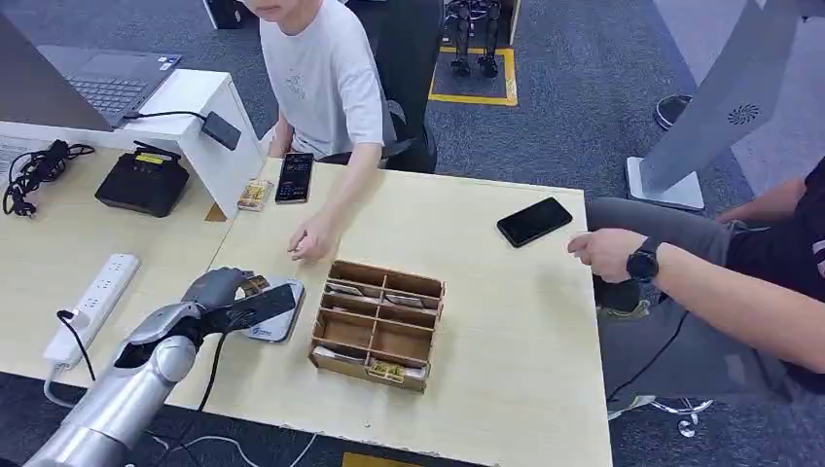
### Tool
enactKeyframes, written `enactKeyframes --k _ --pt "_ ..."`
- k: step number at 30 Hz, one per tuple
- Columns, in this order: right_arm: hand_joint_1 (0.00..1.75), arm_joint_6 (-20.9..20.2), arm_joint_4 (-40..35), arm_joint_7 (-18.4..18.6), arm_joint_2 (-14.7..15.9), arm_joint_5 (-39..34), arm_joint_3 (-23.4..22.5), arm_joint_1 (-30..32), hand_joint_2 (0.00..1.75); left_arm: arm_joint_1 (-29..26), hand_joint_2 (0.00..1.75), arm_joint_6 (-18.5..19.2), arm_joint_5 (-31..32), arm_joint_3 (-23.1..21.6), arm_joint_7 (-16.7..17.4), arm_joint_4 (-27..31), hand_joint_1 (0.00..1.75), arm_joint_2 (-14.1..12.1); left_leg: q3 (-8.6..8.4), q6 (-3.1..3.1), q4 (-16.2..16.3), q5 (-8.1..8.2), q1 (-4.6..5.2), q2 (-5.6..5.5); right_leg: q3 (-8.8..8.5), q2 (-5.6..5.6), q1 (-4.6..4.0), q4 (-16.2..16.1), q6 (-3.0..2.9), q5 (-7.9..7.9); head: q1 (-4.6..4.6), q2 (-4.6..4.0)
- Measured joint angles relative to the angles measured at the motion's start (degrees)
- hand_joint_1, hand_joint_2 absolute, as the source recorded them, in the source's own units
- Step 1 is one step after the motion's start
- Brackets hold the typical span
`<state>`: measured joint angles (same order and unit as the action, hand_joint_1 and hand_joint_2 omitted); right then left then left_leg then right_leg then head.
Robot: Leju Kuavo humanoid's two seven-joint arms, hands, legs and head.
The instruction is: Pass the card to the sensor for recognition and then transmit it.
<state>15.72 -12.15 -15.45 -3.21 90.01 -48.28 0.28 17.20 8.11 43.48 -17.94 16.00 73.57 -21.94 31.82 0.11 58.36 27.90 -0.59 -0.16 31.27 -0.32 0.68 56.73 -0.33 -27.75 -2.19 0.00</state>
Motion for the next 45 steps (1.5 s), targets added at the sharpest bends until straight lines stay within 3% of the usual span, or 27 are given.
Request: enactKeyframes --k 5,12,40,43,45 --pt "0.0 0.0 0.0 -0.1 0.0 0.0 0.0 -0.1 0.0 0.7 1.75 -1.1 7.0 -0.1 1.4 -1.3 1.75 1.6 -0.02 0.0 0.0 0.0 0.01 0.0 -0.02 0.01 0.0 0.0 0.0 0.01 0.0 0.0" --pt "0.0 0.0 0.0 0.0 -0.1 0.0 0.0 0.0 0.0 1.7 1.75 -2.0 11.3 -0.2 1.9 -3.2 1.75 3.5 -0.06 0.0 0.0 -0.01 0.0 0.0 -0.04 0.01 0.0 0.0 -0.01 0.01 0.0 0.0" --pt "0.0 0.0 0.0 -0.2 -0.2 -0.2 0.0 0.0 0.0 2.7 1.75 -1.5 12.7 -0.2 1.0 -4.9 1.75 5.3 -0.09 0.0 0.0 -0.02 0.01 0.0 -0.07 0.01 0.0 0.0 -0.01 0.02 0.0 0.0" --pt "0.0 0.0 0.0 -0.2 -0.2 -0.2 0.0 0.0 0.0 2.8 1.75 -0.7 9.0 -0.2 -0.7 -5.2 1.75 5.3 -0.08 0.0 0.0 -0.02 0.01 0.0 -0.1 0.01 0.0 0.0 -0.01 0.02 -0.02 0.0" --pt "0.0 0.3 0.0 -0.4 -0.2 0.0 0.0 0.0 0.0 2.7 1.75 2.0 -3.3 1.1 -3.2 -5.2 1.75 5.2 -0.08 0.0 0.0 -0.02 0.0 0.0 -0.11 0.01 0.0 0.0 -0.01 0.02 0.0 0.0"
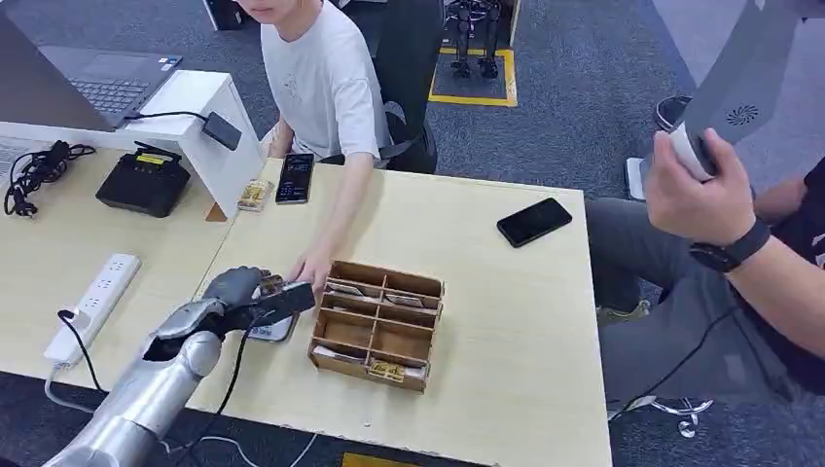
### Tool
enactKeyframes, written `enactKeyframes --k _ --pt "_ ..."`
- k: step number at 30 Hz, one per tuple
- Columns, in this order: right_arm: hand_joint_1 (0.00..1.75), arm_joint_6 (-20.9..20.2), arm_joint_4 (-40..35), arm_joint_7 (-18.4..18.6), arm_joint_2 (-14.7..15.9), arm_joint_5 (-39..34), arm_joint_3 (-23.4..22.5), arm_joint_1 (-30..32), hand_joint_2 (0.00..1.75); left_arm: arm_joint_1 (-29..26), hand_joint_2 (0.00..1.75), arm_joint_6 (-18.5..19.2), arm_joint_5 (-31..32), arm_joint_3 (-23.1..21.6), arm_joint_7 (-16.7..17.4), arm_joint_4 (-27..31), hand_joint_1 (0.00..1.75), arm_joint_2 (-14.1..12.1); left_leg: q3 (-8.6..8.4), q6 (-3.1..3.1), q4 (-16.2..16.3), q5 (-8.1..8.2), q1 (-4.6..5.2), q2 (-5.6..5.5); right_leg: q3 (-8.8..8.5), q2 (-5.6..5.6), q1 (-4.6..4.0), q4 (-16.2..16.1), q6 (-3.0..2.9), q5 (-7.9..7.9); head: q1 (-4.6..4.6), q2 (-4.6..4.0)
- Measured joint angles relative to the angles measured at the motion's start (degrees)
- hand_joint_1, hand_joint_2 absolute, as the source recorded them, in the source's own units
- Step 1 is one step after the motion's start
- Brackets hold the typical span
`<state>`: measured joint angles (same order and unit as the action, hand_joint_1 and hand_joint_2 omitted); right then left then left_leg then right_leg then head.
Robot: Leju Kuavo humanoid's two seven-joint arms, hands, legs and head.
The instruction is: Pass the card to the sensor for recognition and then transmit it.
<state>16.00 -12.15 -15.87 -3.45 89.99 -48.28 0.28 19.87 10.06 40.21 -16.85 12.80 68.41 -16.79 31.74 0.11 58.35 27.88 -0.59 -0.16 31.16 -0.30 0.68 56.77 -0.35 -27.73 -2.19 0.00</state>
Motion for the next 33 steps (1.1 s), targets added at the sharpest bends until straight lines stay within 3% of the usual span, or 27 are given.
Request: enactKeyframes --k 2,4,6,8,10,12,16,22,24,26,30,33 --pt "0.0 0.3 0.0 -0.6 0.0 0.0 0.0 0.0 0.0 -1.3 1.75 3.0 -16.0 2.5 -2.5 1.0 1.75 -0.4 0.01 -0.01 0.0 0.0 0.0 0.07 0.04 -0.07 0.0 0.0 -0.01 0.01 0.04 0.0" --pt "0.0 1.0 0.1 -1.1 0.0 0.0 0.0 0.0 0.0 -3.9 1.75 3.7 -33.0 6.1 -5.6 3.7 1.75 -1.3 0.06 -0.02 0.0 -0.01 -0.04 0.3 0.23 -0.33 -0.03 0.0 -0.05 0.04 0.0 0.0" --pt "0.0 1.2 0.3 -1.6 0.1 0.0 0.0 0.2 0.0 -5.6 1.75 1.8 -46.4 10.2 -10.3 7.7 1.75 -1.6 0.17 -0.03 0.0 -0.02 -0.04 0.28 0.35 -0.32 -0.03 0.0 -0.06 0.05 -0.02 0.0" --pt "0.0 1.6 0.4 -1.6 0.1 -0.2 0.0 0.1 0.0 -5.0 1.75 -4.5 -52.9 14.5 -16.9 11.7 1.75 -1.1 0.21 -0.03 0.0 -0.02 -0.04 0.19 0.4 -0.23 -0.08 0.0 -0.06 0.05 -0.02 0.0" --pt "0.0 1.9 0.5 -1.6 0.1 -0.4 0.0 -0.1 0.0 -2.2 1.75 -11.5 -51.4 17.5 -21.6 14.1 1.75 -0.5 0.29 -0.01 0.0 -0.04 -0.05 0.11 0.38 -0.12 -0.09 0.0 -0.05 0.05 0.04 0.0" --pt "0.0 2.0 0.5 -1.6 0.1 -0.5 0.0 -0.3 0.0 1.3 1.75 -14.9 -50.1 19.5 -23.1 15.7 1.75 -0.3 0.28 -0.02 0.0 -0.05 -0.04 0.05 0.34 -0.03 -0.09 0.0 -0.04 0.05 0.0 0.0" --pt "0.0 2.0 0.6 -1.7 0.1 -0.7 0.0 -0.6 0.0 4.5 1.75 -16.9 -48.8 20.7 -24.9 16.8 1.75 -0.2 0.25 -0.06 0.0 -0.08 -0.04 0.07 0.32 -0.06 -0.09 0.0 -0.04 0.11 0.0 0.0" --pt "0.0 1.9 0.7 -1.5 0.1 -0.7 0.0 -0.6 0.0 5.0 1.75 -18.9 -45.3 21.8 -27.1 17.2 1.75 -0.3 0.28 -0.07 0.0 -0.08 -0.04 0.08 0.35 -0.07 -0.09 0.0 -0.04 0.11 0.0 0.0" --pt "0.0 1.6 0.7 -1.5 0.1 -0.7 0.0 -0.6 0.0 4.9 1.75 -22.4 -36.8 21.7 -28.4 17.1 1.75 -0.6 0.29 -0.07 0.0 -0.08 -0.04 0.08 0.37 -0.08 -0.09 0.0 -0.04 0.11 0.0 0.0" --pt "0.0 1.0 0.7 -1.6 0.1 -0.5 0.0 -0.7 0.0 4.9 1.75 -27.6 -24.0 21.7 -29.1 16.8 1.75 -1.2 0.28 -0.07 0.0 -0.08 -0.04 0.11 0.39 -0.11 -0.09 0.0 -0.04 0.11 -0.02 0.0" --pt "0.0 0.8 0.7 -1.7 0.1 -0.5 0.0 -1.1 0.0 4.9 1.75 -31.0 -14.0 21.6 -28.9 15.6 1.75 -1.9 0.29 -0.07 0.0 -0.08 -0.05 0.12 0.38 -0.1 -0.09 0.0 -0.04 0.11 0.0 0.0" --pt "0.0 0.7 0.7 -1.8 0.1 -0.5 0.1 -1.3 0.0 4.6 1.75 -35.4 -1.9 21.6 -28.4 13.4 1.75 -2.7 0.28 -0.07 0.0 -0.09 -0.04 0.14 0.38 -0.11 -0.09 0.0 -0.04 0.11 0.0 0.0"
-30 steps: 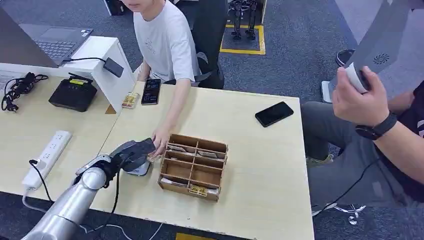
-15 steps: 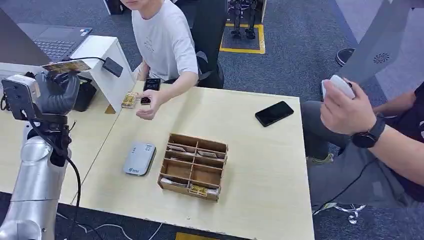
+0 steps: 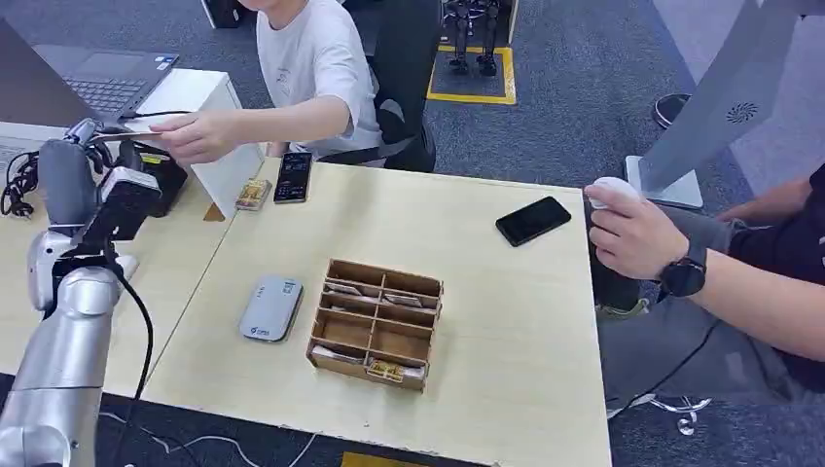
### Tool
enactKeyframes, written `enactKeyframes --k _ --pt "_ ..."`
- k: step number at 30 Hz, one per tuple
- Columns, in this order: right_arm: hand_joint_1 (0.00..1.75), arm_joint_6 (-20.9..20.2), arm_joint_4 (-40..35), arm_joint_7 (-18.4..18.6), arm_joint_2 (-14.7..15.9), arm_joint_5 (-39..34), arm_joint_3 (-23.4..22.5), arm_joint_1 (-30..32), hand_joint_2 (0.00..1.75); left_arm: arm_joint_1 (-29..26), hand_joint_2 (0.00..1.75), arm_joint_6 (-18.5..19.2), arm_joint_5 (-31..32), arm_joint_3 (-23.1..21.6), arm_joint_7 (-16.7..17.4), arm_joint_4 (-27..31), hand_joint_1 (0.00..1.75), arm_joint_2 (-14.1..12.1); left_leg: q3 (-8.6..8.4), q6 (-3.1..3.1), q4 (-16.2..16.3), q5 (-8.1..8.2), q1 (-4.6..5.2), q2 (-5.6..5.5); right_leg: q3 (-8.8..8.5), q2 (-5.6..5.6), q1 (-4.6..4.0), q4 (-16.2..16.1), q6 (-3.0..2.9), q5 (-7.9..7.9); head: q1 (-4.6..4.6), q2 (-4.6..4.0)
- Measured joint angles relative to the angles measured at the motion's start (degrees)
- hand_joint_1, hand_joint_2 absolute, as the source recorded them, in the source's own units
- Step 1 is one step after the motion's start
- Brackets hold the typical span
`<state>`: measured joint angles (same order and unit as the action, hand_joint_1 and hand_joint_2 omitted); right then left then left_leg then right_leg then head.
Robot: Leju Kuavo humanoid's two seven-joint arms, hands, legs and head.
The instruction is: Pass the card to the sensor for recognition and then transmit it.
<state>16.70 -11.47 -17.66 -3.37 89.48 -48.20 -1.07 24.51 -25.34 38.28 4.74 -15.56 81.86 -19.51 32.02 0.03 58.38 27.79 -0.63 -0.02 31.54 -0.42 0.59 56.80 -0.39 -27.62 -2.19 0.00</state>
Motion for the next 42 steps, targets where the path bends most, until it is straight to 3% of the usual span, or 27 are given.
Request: enactKeyframes --k 2,8,25,26,36,39,42 --pt "0.0 -0.3 0.0 0.0 0.0 0.0 0.2 -0.1 0.0 -0.3 1.75 -0.8 4.8 -0.2 0.0 -1.5 1.75 -1.0 0.0 0.0 0.0 0.0 0.0 -0.01 0.0 0.01 0.0 0.0 0.0 0.0 -0.02 0.0" --pt "0.0 -0.5 0.0 0.0 0.0 0.0 0.6 -0.4 0.0 -0.8 1.75 -1.9 9.7 -1.1 0.5 -4.8 1.75 -2.2 0.01 0.0 0.0 0.0 0.0 0.05 0.03 -0.09 0.0 0.0 0.0 0.0 0.0 0.0" --pt "0.0 -0.5 0.1 0.0 0.0 0.0 0.8 -0.4 0.0 -0.8 1.75 -2.3 10.7 -1.9 0.6 -7.4 1.75 -3.1 0.02 0.0 0.0 0.0 0.0 0.06 0.05 -0.1 0.0 0.0 0.0 0.0 0.0 0.0" --pt "0.0 -0.5 0.1 0.0 0.0 0.0 0.8 -0.4 0.0 -0.8 1.75 -2.3 10.8 -1.9 0.6 -7.4 0.0 -3.1 0.02 0.0 0.0 0.0 0.0 0.06 0.05 -0.1 0.0 0.0 0.0 0.0 0.0 0.0" --pt "0.0 -0.4 0.1 -0.4 0.0 -0.7 0.8 -0.4 0.0 -0.8 1.75 0.7 4.9 -1.9 1.2 -7.8 0.0 -2.8 0.02 0.0 0.0 0.0 0.0 0.05 0.04 -0.08 0.0 0.0 0.0 0.0 0.0 0.0" --pt "0.0 0.1 0.1 -0.3 0.0 -1.8 0.7 -0.2 0.0 -3.5 1.75 5.7 -1.1 -1.9 0.0 -5.3 0.0 -2.3 0.02 0.0 0.0 0.01 0.02 0.09 0.02 -0.14 0.01 0.0 0.0 0.0 -0.02 0.0" --pt "0.0 0.4 0.1 0.4 0.0 -2.5 0.2 0.5 0.0 -10.2 1.75 12.3 -8.9 -1.9 -3.6 2.6 0.0 -1.7 0.01 0.02 0.0 0.08 0.02 0.21 0.06 -0.27 0.02 0.0 0.01 -0.01 0.0 0.0"
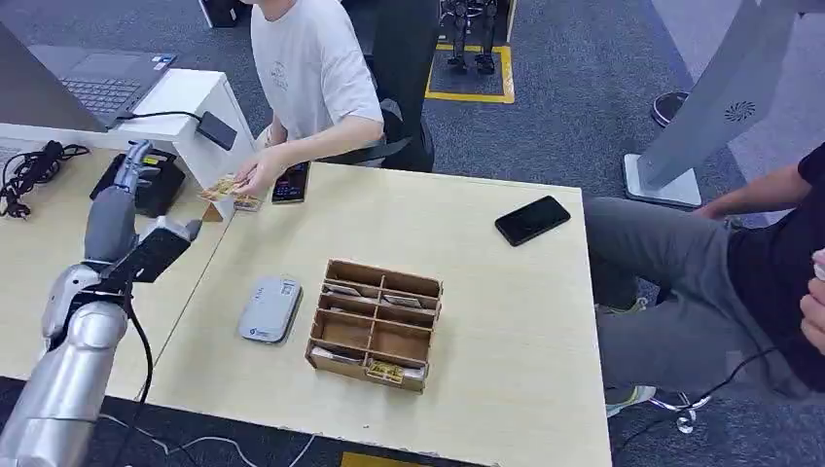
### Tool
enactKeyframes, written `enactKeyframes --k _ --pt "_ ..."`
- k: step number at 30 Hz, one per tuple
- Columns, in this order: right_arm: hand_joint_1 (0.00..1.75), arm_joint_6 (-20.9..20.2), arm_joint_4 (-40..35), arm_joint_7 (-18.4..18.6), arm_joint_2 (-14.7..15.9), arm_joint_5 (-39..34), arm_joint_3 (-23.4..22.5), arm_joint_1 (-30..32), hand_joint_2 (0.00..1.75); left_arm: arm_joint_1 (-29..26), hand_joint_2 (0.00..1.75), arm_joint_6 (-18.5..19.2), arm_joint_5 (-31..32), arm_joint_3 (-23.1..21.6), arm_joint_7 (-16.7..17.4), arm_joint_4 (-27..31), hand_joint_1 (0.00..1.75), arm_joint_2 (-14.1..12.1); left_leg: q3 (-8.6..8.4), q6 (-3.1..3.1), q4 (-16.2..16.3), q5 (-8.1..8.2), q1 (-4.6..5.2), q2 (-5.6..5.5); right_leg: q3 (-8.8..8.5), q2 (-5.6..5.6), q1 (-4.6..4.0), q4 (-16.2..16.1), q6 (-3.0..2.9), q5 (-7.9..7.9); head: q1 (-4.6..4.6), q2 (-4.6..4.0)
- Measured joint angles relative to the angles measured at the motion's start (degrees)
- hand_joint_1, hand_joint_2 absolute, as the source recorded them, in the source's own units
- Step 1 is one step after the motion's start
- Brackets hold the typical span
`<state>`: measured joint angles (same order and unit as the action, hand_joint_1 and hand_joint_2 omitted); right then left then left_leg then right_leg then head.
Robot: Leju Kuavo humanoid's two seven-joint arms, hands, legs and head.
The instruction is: Pass the card to the sensor for recognition and then transmit it.
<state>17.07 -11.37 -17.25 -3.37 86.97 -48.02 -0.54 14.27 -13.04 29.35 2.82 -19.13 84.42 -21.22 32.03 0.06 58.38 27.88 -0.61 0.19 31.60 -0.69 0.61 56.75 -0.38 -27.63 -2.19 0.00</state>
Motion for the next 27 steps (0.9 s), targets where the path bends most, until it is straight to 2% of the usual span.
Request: enactKeyframes --k 2,5,9,14,21,27 --pt "0.0 0.0 -0.1 0.3 0.0 -0.2 -0.5 0.6 0.0 -4.9 1.75 1.9 -1.0 0.0 -2.4 5.8 0.0 0.5 0.03 0.04 0.0 0.05 0.0 0.0 0.01 0.0 0.0 0.0 0.05 -0.05 0.0 0.0" --pt "0.0 -0.2 -0.6 1.2 0.1 -0.2 -1.1 1.1 0.0 -10.6 1.75 2.7 -0.3 0.0 -4.2 13.2 0.0 1.1 0.04 0.05 0.0 0.1 0.0 -0.01 0.03 0.0 0.0 -0.1 0.05 -0.06 0.0 0.0" --pt "0.0 -0.5 -1.6 1.0 0.4 -0.4 -2.1 1.4 0.0 -15.3 1.75 1.7 2.1 -0.1 -6.0 18.9 0.0 2.1 0.04 0.06 0.0 0.1 0.0 -0.02 0.0 0.03 0.0 -0.1 0.06 -0.05 0.0 0.0" --pt "0.0 -0.9 -3.0 0.8 0.6 -0.5 -3.5 1.9 0.0 -22.0 1.75 1.6 1.9 -2.7 -10.9 25.3 0.0 3.0 0.0 0.06 0.0 0.09 0.0 -0.02 -0.03 0.03 0.0 -0.1 0.06 -0.04 -0.02 0.0" --pt "0.0 -1.7 -4.7 1.2 1.1 0.0 -5.1 2.5 0.0 -26.5 1.75 0.8 5.3 -8.8 -12.1 28.5 0.0 3.7 0.02 0.07 0.0 0.09 0.0 -0.09 -0.04 0.12 0.0 -0.1 0.06 -0.05 0.0 0.0" --pt "0.0 -1.9 -5.4 1.2 1.1 0.2 -5.4 2.6 0.0 -27.0 1.75 0.7 5.3 -10.7 -12.1 28.9 0.0 3.7 0.0 0.06 0.0 0.06 -0.01 -0.11 -0.04 0.15 -0.01 0.0 0.06 -0.04 0.0 0.0"
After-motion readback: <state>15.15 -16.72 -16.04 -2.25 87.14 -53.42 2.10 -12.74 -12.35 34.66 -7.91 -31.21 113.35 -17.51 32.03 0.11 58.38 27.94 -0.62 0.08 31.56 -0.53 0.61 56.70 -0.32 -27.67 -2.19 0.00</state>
